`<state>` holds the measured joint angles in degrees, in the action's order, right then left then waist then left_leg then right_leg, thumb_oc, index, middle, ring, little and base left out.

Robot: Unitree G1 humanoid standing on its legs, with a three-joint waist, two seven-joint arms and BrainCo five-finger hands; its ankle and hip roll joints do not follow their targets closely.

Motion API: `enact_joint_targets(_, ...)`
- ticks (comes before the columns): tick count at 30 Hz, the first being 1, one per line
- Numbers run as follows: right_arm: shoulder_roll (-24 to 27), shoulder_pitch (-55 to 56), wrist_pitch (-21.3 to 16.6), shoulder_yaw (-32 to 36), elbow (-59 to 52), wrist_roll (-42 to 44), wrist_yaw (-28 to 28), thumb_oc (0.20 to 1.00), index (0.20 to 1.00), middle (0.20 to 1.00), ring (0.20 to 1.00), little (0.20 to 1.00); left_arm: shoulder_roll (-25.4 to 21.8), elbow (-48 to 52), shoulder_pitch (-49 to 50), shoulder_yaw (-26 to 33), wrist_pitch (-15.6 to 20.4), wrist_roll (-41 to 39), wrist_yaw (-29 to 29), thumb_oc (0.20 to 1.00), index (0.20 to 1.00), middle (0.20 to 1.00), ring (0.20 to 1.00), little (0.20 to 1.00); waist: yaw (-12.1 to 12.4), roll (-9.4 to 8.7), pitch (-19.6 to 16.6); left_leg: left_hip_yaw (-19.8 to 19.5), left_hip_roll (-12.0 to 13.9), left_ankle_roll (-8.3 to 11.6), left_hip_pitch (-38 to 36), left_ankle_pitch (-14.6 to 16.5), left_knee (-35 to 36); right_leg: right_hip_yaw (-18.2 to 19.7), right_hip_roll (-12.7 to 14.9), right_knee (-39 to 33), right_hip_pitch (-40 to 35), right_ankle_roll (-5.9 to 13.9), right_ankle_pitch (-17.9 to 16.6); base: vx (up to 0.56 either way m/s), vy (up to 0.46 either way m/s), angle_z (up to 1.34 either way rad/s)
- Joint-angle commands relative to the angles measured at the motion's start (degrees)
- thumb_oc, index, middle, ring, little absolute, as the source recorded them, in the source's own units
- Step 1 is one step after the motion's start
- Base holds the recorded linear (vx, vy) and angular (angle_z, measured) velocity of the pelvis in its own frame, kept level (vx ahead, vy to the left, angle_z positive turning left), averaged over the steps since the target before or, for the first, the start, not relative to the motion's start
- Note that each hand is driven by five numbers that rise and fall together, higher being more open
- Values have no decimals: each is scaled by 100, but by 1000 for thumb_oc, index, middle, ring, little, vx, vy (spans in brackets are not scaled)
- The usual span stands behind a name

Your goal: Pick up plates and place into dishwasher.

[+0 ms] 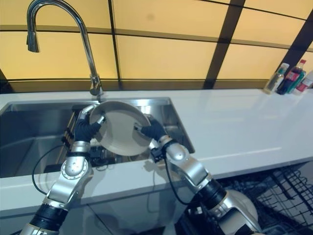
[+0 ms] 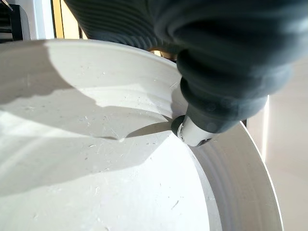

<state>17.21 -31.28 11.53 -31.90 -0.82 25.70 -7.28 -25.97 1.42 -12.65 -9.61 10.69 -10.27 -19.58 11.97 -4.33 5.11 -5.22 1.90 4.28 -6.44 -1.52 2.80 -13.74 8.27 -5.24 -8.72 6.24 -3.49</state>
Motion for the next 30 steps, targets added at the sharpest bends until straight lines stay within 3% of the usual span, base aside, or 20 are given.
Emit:
enact_joint_targets(1, -115, -431, -287, -168, -140, 81, 329, 200, 200, 200, 200, 200, 113, -77, -804, 74, 494, -181, -5, 200, 200, 200, 200, 200, -87, 73, -241, 121, -457, -419, 66, 632, -207, -153, -361, 301, 86, -145, 642, -67, 7, -4)
enact_joint_targets(2, -83, -422, -282, -130, -153, 76, 348, 200, 200, 200, 200, 200, 121, -79, -819, 77, 478, -188, -39, 200, 200, 200, 200, 200, -109, 78, -249, 147, -452, -422, 61, 630, -200, -148, -358, 311, 91, -143, 646, -67, 8, -5)
enact_joint_targets(3, -49, -420, -277, -97, -165, 76, 364, 200, 200, 200, 200, 200, 125, -87, -839, 77, 471, -204, -78, 495, 495, 495, 495, 495, -133, 87, -257, 166, -450, -425, 60, 625, -195, -140, -353, 328, 104, -140, 649, -66, 12, -6)
enact_joint_targets(4, -13, -408, -284, -60, -168, 49, 354, 200, 200, 200, 200, 200, 137, -101, -859, 72, 465, -252, -135, 686, 686, 686, 686, 686, -161, 103, -264, 186, -447, -431, 57, 621, -194, -133, -346, 352, 118, -136, 650, -64, 13, -6)
enact_joint_targets(5, 4, -409, -275, -27, -171, 61, 331, 200, 200, 200, 200, 200, 160, -128, -883, 73, 460, -269, -174, 1000, 1000, 1000, 1000, 1000, -179, 112, -269, 201, -441, -434, 47, 617, -183, -127, -343, 363, 121, -133, 651, -59, 10, -6)
enact_joint_targets(27, 683, 312, -360, 1240, -567, -558, 239, 200, 200, 200, 200, 200, 338, -357, -917, 219, 561, -594, -401, 1000, 1000, 1000, 1000, 1000, -711, 230, -408, 514, -384, -452, -133, 692, -83, 197, -310, 456, 149, -26, 659, -29, -4, -7)
enact_joint_targets(30, 864, 375, -350, 1432, -595, -798, 24, 200, 200, 200, 200, 200, 301, -358, -913, 210, 559, -696, -425, 1000, 1000, 1000, 1000, 1000, -790, 244, -423, 560, -368, -456, -139, 695, -76, 263, -310, 491, 172, -21, 670, -2, 3, -2)
